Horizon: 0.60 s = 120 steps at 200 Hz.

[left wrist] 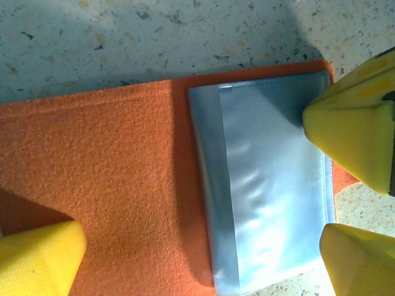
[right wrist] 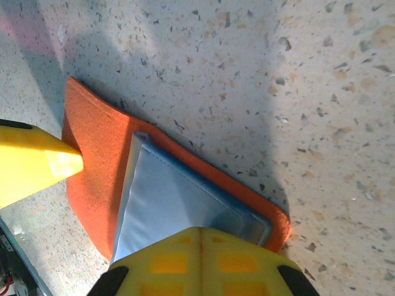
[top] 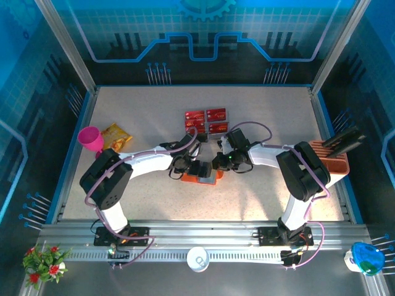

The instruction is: Put the credit cards into the card holder

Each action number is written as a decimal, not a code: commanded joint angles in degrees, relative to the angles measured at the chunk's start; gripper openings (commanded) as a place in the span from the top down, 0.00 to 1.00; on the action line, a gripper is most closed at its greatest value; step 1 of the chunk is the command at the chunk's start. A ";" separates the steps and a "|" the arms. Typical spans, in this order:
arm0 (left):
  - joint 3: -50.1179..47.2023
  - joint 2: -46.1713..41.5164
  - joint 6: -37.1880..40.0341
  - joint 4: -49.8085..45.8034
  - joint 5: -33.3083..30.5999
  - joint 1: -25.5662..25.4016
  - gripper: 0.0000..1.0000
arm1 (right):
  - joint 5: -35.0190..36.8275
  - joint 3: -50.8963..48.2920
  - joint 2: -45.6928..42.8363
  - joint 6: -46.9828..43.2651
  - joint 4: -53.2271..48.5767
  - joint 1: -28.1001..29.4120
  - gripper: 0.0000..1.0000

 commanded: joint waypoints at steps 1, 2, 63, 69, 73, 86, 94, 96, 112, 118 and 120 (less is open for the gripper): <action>-2.48 0.50 1.22 -0.46 -0.27 -0.20 0.01 | 1.69 0.13 0.33 -1.04 -3.23 0.53 1.00; -2.54 0.48 1.22 -0.39 -0.29 -0.21 0.01 | 1.69 0.18 0.32 -1.05 -3.30 0.53 1.00; -5.39 -1.21 -1.19 2.66 -0.30 -0.19 0.01 | 0.18 3.65 4.14 -0.93 -3.68 2.17 1.00; -5.60 -1.22 -1.31 2.76 -0.32 -0.19 0.01 | 0.11 4.05 4.55 -0.85 -3.72 2.49 1.00; -5.67 -1.22 -1.33 2.78 -0.46 -0.21 0.01 | 0.02 4.46 4.82 -0.74 -3.76 2.63 1.00; -5.77 -1.31 -1.38 2.63 -1.03 -0.22 0.01 | 0.03 5.51 5.51 -0.43 -3.80 3.21 1.00; -5.77 -1.24 -1.38 2.27 -1.57 -0.19 0.01 | 0.02 5.92 5.69 -0.24 -3.81 3.42 1.00; -5.77 -1.22 -1.41 2.13 -1.73 -0.21 0.01 | 0.02 6.00 5.74 -0.15 -3.83 3.41 1.00; -5.48 -0.98 -1.03 0.83 -3.30 -0.22 0.01 | 0.06 6.42 5.96 0.33 -3.56 3.50 1.00; -5.36 -0.73 -0.87 0.16 -3.95 -0.18 0.02 | 0.10 6.45 5.95 0.47 -3.55 3.52 1.00; -5.23 -0.63 -0.77 -0.11 -4.12 -0.18 0.03 | 0.13 6.41 5.94 0.51 -3.55 3.46 1.00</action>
